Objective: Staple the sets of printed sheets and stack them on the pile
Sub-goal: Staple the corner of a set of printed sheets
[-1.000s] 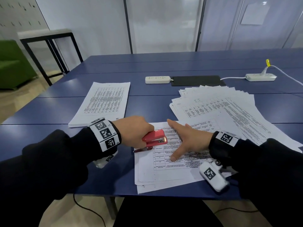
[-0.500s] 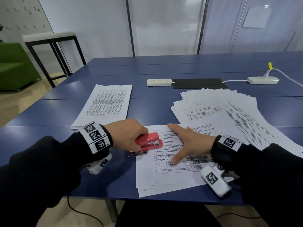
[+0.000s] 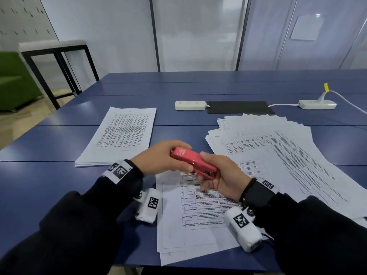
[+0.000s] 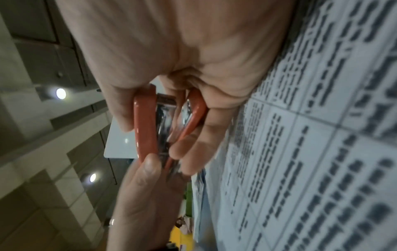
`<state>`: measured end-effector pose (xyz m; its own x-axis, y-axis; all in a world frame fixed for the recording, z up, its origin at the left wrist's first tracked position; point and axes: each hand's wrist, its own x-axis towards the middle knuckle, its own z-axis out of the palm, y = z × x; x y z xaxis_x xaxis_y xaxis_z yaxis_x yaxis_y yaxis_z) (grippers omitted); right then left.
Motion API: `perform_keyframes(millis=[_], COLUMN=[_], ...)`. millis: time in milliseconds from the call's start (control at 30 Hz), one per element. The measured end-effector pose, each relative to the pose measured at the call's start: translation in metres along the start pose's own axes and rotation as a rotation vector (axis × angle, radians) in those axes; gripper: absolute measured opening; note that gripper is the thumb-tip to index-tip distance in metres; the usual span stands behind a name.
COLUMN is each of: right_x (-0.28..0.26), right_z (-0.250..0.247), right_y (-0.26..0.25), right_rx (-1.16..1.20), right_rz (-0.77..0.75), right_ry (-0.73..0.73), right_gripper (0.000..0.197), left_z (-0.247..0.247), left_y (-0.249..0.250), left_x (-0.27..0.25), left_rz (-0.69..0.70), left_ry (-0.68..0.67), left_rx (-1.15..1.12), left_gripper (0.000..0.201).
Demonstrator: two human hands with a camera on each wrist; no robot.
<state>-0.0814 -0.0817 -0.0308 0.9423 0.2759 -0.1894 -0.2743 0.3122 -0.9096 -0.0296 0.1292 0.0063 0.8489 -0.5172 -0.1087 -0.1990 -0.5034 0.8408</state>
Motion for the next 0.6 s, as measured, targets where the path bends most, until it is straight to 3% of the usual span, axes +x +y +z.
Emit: perform_keyframes(millis=[100,133,367,600], right_x=[0.003,0.003,0.007,0.007], right_z=[-0.005,-0.006,-0.009,-0.008], right_y=[0.001,0.001,0.006,0.008], right_rx=[0.077,0.099,0.042,0.021], right_rz=[-0.096,-0.107,-0.127,-0.14], right_ry=[0.107,0.13,0.076,0.048], right_gripper=[0.045,0.047,0.051,0.049], left_z=[0.014,0.02,0.027,0.027], left_y=[-0.008,-0.008,-0.019,-0.023], left_x=[0.001,0.001,0.013,0.012], left_rz=[-0.191,-0.222,-0.223,-0.213], left_ry=[-0.062,-0.053,0.019,0.056], left_rx=[-0.527,-0.606,-0.634,-0.588], left_gripper=[0.028,0.026,0.037,0.016])
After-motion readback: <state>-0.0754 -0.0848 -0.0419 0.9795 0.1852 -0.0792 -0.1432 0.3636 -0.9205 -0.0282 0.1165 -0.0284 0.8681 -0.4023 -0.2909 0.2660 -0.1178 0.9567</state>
